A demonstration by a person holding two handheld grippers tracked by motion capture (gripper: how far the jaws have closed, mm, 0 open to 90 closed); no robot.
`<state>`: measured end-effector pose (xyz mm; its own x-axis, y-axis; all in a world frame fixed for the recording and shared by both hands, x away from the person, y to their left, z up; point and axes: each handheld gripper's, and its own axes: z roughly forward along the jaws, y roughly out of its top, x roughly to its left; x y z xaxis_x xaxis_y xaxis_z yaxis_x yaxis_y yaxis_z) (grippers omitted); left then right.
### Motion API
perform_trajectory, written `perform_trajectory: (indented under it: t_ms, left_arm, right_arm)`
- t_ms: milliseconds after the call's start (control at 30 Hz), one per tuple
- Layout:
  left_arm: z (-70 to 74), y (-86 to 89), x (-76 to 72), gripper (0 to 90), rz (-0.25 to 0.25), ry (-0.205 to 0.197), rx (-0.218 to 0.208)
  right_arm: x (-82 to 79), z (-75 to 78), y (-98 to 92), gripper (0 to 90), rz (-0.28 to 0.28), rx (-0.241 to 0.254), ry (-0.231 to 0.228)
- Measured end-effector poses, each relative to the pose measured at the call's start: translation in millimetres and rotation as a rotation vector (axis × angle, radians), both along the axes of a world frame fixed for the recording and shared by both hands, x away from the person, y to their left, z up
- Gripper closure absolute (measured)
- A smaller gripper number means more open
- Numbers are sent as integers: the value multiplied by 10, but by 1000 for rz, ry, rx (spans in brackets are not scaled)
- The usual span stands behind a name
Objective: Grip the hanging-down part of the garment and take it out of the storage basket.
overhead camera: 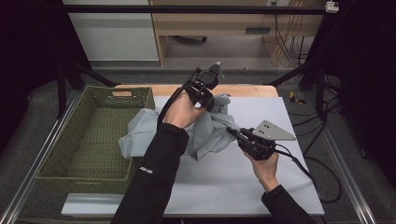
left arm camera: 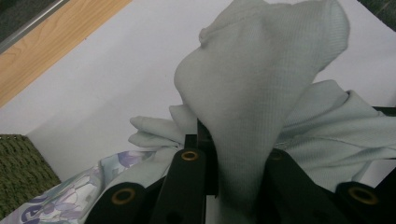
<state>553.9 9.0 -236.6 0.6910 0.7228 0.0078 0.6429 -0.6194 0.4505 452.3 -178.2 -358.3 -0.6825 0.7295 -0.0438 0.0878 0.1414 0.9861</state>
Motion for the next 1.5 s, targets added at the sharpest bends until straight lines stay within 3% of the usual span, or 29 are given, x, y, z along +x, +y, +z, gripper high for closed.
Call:
perform_trajectory:
  t_ms: [333, 533, 567, 900, 1067, 1233, 1367, 1500]
  left_arm:
    - [13, -73, -24, 841, -16, -2, 2]
    - [19, -106, -35, 841, -22, -9, 0]
    - [25, -103, -37, 841, -23, -8, -5]
    - [72, -153, -69, 841, -38, -14, -21]
    - [58, -154, -65, 841, -34, -19, -9]
    - [22, -131, -63, 841, -36, -17, -1]
    - [-35, -112, -45, 841, -26, -28, 33]
    - [-103, -44, -15, 840, -26, -25, 22]
  right_arm:
    - [0, 53, -108, 875, -41, -11, -16]
    - [7, 112, -123, 875, -78, 49, -16]
    - [6, 125, -140, 875, -81, 31, -20]
    - [26, 206, -233, 875, -122, 40, -42]
    - [33, 170, -221, 872, -110, 12, -44]
    - [19, 30, -167, 853, -55, 12, -6]
    - [14, -128, -84, 725, -5, 7, 27]
    - [-9, -229, -58, 481, 12, 26, 36]
